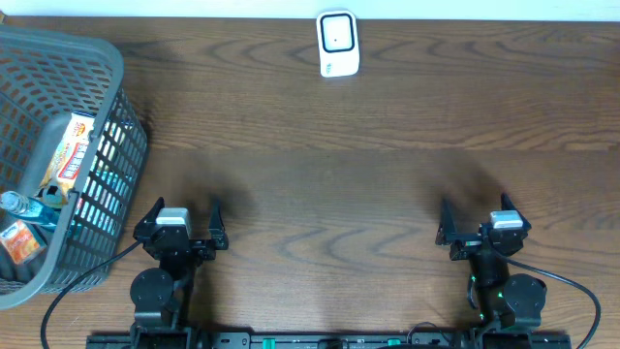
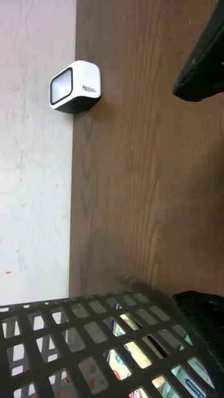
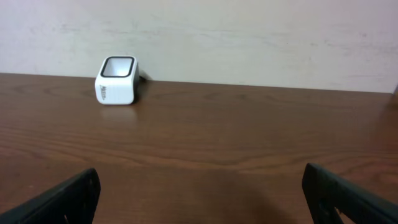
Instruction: Scan the item barcode
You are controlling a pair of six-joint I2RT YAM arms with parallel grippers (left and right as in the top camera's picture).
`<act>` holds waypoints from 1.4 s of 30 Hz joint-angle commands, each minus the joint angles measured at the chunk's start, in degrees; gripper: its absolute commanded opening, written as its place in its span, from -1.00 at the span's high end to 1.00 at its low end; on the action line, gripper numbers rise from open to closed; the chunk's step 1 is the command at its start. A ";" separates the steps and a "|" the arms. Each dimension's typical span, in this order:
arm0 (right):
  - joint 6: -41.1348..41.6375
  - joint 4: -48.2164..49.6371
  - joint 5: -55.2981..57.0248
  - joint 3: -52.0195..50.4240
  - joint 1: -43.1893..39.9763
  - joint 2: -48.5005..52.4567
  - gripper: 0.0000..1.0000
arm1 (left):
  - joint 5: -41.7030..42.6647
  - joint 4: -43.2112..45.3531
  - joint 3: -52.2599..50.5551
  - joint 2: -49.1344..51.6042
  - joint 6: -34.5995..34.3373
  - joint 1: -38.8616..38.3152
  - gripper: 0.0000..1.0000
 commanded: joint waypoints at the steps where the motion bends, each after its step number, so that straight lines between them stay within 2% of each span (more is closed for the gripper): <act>1: -0.24 -0.26 0.63 -0.07 1.07 -0.31 -0.99 | -0.11 -0.76 -1.70 0.15 -0.28 0.31 -0.96; 6: -0.24 -0.26 0.63 -0.07 1.07 -0.07 -0.99 | 0.09 -0.72 -1.70 0.15 -0.33 0.28 -0.96; 14: -0.24 -0.26 0.63 -0.07 1.07 -0.04 -0.99 | 8.70 -2.21 0.11 0.15 -0.31 0.31 -0.96; 18: -0.24 -0.24 0.63 -0.07 1.07 -0.04 -0.99 | 9.70 -4.48 3.02 0.15 -0.31 0.31 -0.96; 28: -0.24 -0.26 0.63 -0.07 1.07 -0.04 -0.98 | 9.66 -21.14 21.99 0.22 -0.31 0.31 -0.96; 33: -0.24 -0.24 0.63 -0.07 1.07 -0.04 -0.99 | 9.66 -25.24 30.62 1.86 -0.31 0.31 -0.96; 42: -0.24 -0.26 0.63 -0.07 1.07 -0.04 -0.99 | 11.41 -27.19 42.56 16.87 -1.79 0.31 -0.96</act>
